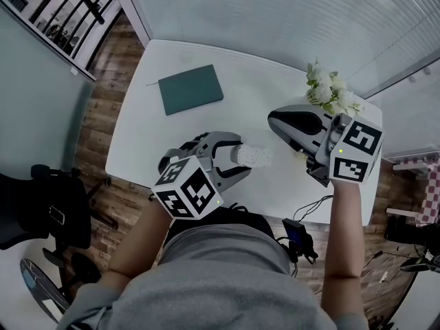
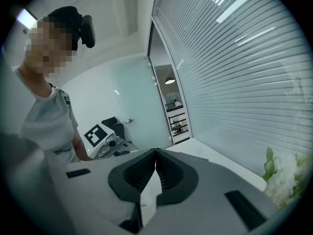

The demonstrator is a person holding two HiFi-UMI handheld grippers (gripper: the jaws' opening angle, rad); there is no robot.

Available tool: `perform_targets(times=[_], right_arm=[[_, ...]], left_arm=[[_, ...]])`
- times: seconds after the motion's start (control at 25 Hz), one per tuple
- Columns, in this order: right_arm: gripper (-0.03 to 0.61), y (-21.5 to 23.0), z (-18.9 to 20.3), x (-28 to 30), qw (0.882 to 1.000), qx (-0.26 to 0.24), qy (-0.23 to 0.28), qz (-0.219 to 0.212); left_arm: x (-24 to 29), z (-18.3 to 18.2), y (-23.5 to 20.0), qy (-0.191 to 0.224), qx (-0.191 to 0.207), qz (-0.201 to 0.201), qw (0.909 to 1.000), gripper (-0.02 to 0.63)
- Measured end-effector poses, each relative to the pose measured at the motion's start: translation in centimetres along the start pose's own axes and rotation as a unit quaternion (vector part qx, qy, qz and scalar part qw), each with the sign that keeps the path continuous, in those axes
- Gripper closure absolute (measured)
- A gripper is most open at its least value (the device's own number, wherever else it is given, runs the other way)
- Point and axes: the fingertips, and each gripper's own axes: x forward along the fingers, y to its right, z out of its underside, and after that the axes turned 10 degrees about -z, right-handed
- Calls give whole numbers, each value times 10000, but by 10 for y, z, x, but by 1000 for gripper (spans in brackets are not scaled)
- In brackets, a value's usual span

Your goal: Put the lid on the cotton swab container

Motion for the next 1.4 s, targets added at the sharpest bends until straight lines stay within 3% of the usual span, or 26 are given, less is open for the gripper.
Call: perform_targets(times=[0.16, 0.44, 1.04, 1.24, 1.4], right_arm=[[555, -7, 6, 7, 9979, 256, -373, -455], [555, -26, 15, 19, 9929, 305, -675, -928], [555, -41, 28, 31, 9889, -536, -1289, -511], [555, -42, 27, 34, 9851, -1039, -1343, -265], [556, -43, 26, 36, 9848, -1142, -1303, -131]], left_arm=[[3, 2, 2, -80, 91, 46, 9999, 383], [6, 3, -8, -18, -257, 51, 9997, 383], [10, 4, -14, 56, -848, 116, 9963, 383], [10, 1, -17, 141, -1127, 151, 9934, 383], [9, 0, -19, 153, -1242, 138, 9920, 385]])
